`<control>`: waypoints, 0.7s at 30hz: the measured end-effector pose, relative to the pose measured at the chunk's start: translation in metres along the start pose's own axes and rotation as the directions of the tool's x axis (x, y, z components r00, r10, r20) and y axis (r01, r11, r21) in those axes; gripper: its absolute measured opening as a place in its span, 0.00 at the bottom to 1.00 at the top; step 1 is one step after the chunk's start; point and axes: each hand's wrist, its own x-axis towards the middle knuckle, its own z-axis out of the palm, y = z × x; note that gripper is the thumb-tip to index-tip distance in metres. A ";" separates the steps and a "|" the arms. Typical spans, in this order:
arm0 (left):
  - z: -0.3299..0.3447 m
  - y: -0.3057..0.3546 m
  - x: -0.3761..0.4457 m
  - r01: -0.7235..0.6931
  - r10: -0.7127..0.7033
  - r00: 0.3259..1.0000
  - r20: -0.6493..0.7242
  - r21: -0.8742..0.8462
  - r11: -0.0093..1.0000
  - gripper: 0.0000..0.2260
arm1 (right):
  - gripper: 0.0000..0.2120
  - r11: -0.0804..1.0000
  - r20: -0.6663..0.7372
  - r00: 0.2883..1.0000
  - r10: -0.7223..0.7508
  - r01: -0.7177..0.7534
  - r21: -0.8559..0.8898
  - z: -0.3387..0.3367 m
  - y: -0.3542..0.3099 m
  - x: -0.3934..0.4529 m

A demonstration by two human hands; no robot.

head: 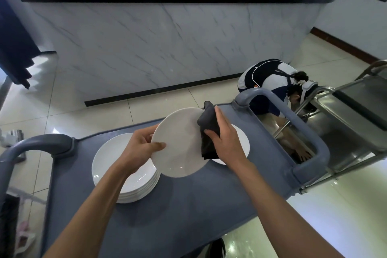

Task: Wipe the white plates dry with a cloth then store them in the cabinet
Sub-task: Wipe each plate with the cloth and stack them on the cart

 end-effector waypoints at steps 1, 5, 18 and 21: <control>0.000 0.001 0.001 -0.014 0.014 1.000 0.006 0.027 1.000 0.23 | 0.34 1.000 -0.003 1.000 -0.001 0.001 -0.004 -0.002 -0.001 0.000; 0.004 0.006 0.006 -0.100 0.099 0.995 0.017 0.168 0.981 0.22 | 0.33 1.000 -0.012 1.000 -0.016 0.016 -0.024 -0.009 -0.004 0.000; 0.021 0.019 0.017 -0.202 0.174 0.978 0.112 0.695 0.690 0.25 | 0.26 0.975 -0.042 0.978 -0.203 0.198 -0.104 -0.003 -0.013 -0.016; 0.025 0.017 0.014 -0.239 0.201 0.969 0.142 0.738 0.631 0.28 | 0.27 0.988 -0.051 0.989 -0.138 0.134 -0.079 -0.001 -0.007 -0.022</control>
